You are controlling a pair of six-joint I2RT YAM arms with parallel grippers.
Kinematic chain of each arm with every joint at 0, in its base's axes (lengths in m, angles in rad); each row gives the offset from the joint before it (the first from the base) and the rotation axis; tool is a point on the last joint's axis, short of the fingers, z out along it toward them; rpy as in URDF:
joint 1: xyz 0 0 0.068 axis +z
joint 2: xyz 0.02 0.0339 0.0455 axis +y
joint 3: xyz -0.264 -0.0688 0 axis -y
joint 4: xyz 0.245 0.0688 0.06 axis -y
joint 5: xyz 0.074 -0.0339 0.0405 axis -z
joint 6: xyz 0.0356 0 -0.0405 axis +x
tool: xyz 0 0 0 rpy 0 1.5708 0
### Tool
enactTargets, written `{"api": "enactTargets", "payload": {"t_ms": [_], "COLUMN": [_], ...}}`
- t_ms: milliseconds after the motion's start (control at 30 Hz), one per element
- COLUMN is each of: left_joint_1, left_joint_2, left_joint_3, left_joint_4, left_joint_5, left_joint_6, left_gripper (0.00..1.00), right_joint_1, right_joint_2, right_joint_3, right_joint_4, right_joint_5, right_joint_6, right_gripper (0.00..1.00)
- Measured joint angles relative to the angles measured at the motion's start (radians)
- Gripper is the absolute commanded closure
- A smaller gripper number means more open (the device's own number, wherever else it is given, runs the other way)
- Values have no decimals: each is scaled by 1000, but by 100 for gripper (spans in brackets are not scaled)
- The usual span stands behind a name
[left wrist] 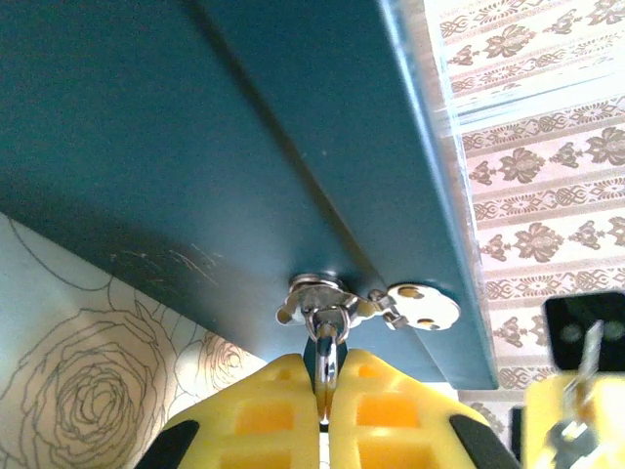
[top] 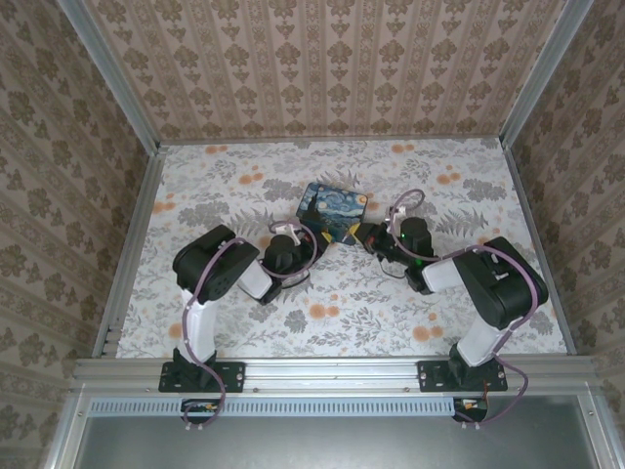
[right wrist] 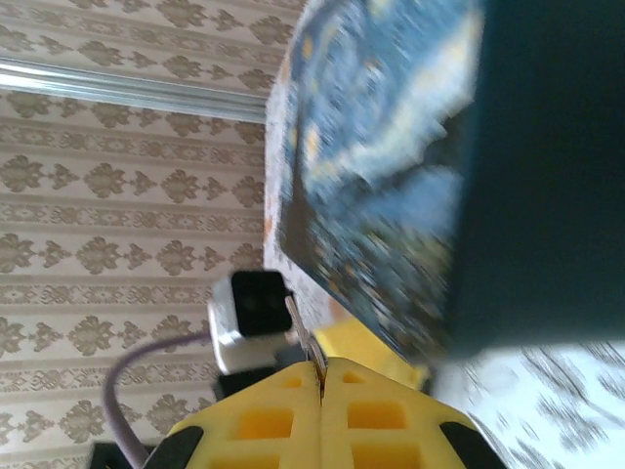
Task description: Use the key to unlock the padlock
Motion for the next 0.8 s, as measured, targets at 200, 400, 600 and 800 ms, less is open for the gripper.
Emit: {"api": "enactTargets", "payload": {"t_ms": [200, 400, 600, 800], "left_joint_1": [13, 19, 20, 26], "left_joint_2": [-23, -29, -34, -34], "left_joint_3": [-16, -23, -24, -24], "left_joint_4": [-14, -16, -16, -16], "left_joint_5": [45, 88, 126, 165], "left_joint_6": [-43, -100, -156, -188], "left_gripper": [100, 100, 100, 100], "right_joint_1": [66, 130, 140, 140], "right_joint_2": [-5, 10, 110, 158], "right_joint_3": [-106, -144, -163, -167], "right_joint_4": [18, 55, 144, 193], "right_joint_5": [6, 39, 69, 92], "right_joint_6": [0, 2, 20, 35], "right_gripper": [100, 100, 100, 100]}}
